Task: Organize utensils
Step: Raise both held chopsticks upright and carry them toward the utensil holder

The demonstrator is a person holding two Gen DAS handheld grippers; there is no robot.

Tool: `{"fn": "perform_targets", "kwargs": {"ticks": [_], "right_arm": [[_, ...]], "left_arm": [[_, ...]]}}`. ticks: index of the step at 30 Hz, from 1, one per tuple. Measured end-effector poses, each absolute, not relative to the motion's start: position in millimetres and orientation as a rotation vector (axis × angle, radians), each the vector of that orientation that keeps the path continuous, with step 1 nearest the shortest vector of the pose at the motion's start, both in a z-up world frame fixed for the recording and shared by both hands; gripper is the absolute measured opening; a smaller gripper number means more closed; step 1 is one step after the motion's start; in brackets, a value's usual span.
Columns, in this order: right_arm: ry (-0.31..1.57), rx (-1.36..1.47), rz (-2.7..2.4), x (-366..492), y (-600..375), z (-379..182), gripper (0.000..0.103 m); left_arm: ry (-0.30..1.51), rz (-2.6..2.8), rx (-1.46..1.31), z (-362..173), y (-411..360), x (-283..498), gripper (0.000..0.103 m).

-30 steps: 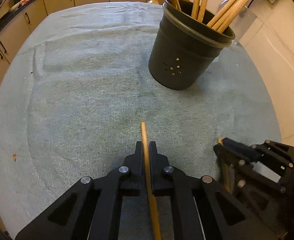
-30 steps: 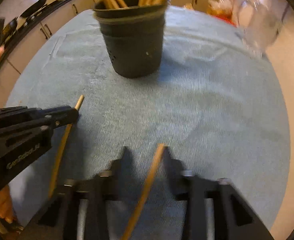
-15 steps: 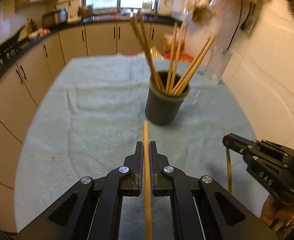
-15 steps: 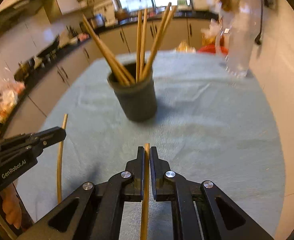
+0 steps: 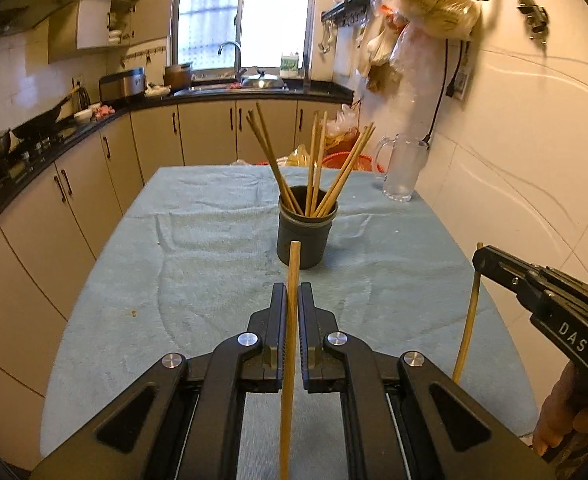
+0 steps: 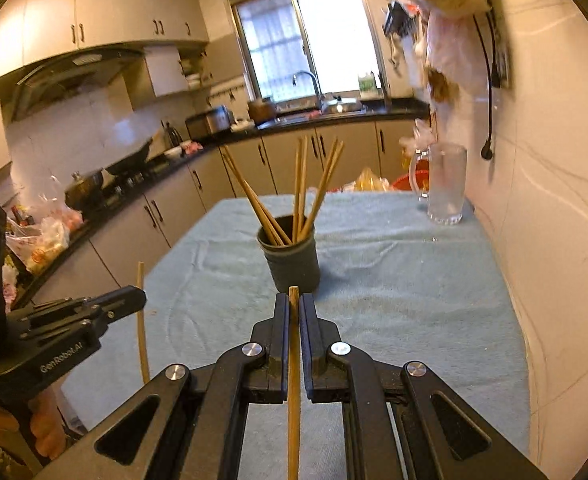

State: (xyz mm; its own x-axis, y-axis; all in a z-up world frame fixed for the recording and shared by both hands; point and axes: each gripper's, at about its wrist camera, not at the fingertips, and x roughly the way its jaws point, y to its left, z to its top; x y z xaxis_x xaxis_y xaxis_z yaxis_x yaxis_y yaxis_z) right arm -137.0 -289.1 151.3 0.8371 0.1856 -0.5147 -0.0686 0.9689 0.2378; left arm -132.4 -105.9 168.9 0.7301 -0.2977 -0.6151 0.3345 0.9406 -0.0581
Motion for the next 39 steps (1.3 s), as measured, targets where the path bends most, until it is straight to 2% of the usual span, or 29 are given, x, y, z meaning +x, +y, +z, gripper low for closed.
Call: {"fn": "perform_targets", "kwargs": {"ticks": [13,39], "right_arm": [[0.449,0.202,0.151,-181,-287,174,0.006],[0.423,0.176,0.129,-158,-289,197,0.006]], "left_arm": [[0.560,-0.341,0.079,191,-110,-176,0.005],[0.569,-0.251,0.167,200,-115,-140,0.005]]}}
